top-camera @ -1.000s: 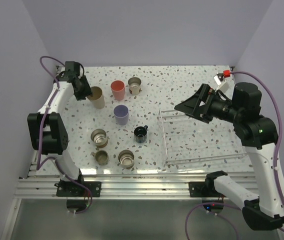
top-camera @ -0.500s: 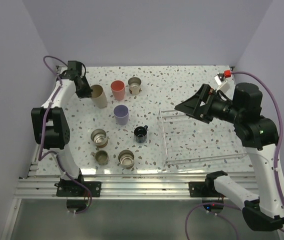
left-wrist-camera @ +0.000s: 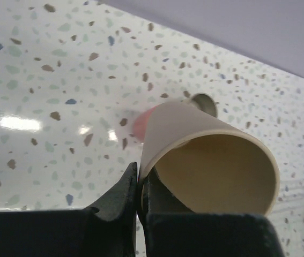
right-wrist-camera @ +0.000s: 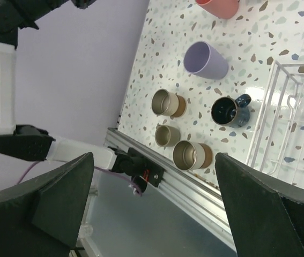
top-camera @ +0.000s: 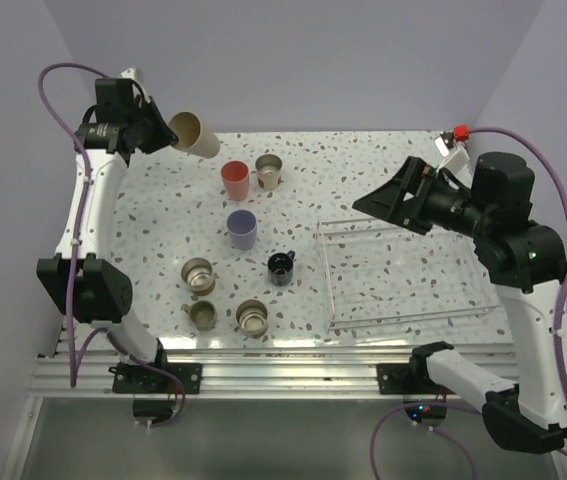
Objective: Load the cups into the dish rack
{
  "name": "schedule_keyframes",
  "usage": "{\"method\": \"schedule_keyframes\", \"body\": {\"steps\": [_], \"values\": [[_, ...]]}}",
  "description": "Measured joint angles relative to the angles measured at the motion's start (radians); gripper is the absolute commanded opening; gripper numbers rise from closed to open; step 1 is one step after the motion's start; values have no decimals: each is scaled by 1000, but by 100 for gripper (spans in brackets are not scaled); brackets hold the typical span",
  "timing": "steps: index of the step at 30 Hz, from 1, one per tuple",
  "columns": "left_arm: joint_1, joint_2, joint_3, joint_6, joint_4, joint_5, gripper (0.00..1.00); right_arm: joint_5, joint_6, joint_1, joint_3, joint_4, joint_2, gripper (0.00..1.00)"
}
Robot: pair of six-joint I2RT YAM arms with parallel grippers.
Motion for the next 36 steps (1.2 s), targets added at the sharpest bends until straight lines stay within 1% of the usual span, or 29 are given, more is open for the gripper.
{"method": "schedule_keyframes", "body": {"steps": [2, 4, 8, 10, 13, 17, 19, 27, 33, 36], "values": [[-8, -77, -33, -23, 35, 77, 0, -18, 16, 0, 0, 10, 3, 99], [-26, -183, -126, -73, 108, 189, 0, -52, 63, 0, -8, 58, 11, 99], [-74, -394, -370, -247, 343, 387, 0, -148, 274, 0, -102, 319, 29, 99], [-103, -453, -445, -332, 460, 455, 0, -173, 382, 0, -142, 452, 53, 99], [-154, -497, -513, -441, 627, 512, 0, -182, 503, 0, -163, 596, 97, 99], [-209, -555, -631, -592, 874, 554, 0, -180, 624, 5, -190, 746, 114, 99], [-221, -578, -671, -644, 940, 558, 0, -173, 666, 18, -198, 800, 115, 98], [-242, -619, -753, -756, 1121, 551, 0, -135, 720, 99, -199, 911, 142, 99], [-272, -613, -763, -790, 1191, 540, 0, -93, 723, 138, -196, 927, 215, 99], [-277, -600, -763, -793, 1200, 520, 0, -73, 729, 152, -177, 942, 245, 99]]}}
